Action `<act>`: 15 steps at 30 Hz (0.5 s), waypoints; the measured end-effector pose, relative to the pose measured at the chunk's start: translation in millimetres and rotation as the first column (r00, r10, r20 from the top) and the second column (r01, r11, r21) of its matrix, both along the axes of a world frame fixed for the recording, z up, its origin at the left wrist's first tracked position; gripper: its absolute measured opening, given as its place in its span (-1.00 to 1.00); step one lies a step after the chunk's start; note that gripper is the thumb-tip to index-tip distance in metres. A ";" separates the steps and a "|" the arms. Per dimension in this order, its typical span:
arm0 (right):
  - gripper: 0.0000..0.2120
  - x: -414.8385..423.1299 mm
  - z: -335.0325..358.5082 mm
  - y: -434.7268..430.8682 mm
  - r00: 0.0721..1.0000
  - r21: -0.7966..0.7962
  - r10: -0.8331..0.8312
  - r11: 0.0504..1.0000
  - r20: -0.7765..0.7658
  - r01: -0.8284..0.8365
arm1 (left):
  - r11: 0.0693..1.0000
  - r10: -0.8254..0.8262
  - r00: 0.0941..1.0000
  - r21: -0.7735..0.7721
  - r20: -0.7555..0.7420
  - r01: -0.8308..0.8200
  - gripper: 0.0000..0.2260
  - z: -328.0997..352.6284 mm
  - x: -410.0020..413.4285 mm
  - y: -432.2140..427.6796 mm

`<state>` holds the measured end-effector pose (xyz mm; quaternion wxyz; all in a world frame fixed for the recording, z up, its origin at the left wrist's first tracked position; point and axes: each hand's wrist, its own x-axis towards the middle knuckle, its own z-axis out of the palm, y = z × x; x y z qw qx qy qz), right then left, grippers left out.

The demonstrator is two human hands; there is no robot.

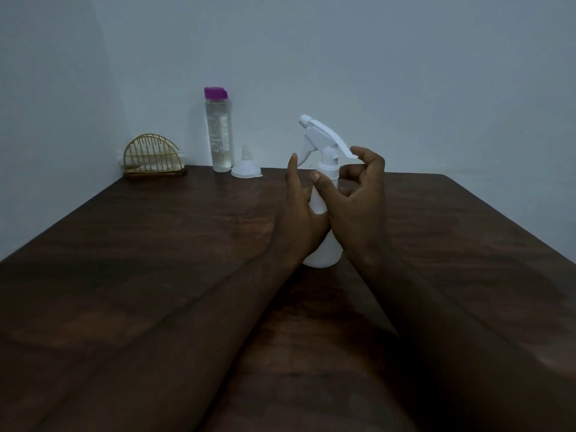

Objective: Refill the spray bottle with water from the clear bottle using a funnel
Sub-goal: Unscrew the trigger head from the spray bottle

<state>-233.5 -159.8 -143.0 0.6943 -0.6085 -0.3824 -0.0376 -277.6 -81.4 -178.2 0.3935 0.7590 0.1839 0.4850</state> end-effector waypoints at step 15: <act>-0.45 7.8 13.8 -10.3 0.989 -0.005 0.128 0.992 -0.070 -0.129 | 0.999 0.014 1.000 0.037 -0.002 -0.014 -0.10 3.1 -5.1 -3.1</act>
